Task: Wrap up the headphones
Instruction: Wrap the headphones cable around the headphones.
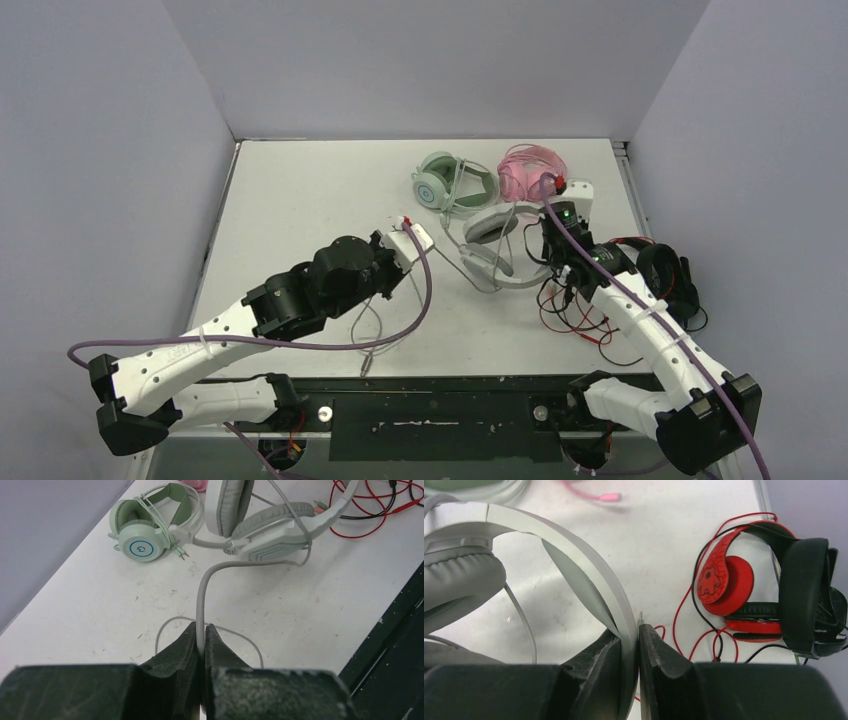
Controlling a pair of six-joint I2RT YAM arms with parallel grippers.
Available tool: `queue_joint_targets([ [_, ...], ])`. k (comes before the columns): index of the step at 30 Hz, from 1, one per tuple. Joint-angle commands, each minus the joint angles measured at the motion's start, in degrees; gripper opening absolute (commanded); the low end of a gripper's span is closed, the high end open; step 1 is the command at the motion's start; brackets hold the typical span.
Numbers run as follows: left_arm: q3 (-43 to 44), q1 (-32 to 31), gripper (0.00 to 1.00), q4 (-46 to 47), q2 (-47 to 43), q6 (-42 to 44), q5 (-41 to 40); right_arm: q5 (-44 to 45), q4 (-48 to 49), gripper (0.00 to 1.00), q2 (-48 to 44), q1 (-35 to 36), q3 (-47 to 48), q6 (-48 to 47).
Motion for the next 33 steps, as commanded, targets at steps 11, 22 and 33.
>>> queue_joint_targets([
  [11,5.82,7.59,0.0,2.93,4.59,6.07,7.47,-6.69,-6.58,0.0,-0.38,21.99,2.94,-6.76],
  [22,1.16,24.23,0.0,8.98,5.56,-2.03,28.46,-21.81,-5.27,0.0,-6.31,26.9,4.42,-10.83],
  [33,-6.37,33.21,0.0,22.67,7.78,-14.41,41.77,-31.35,-5.63,0.0,-8.56,29.66,7.6,-14.28],
])
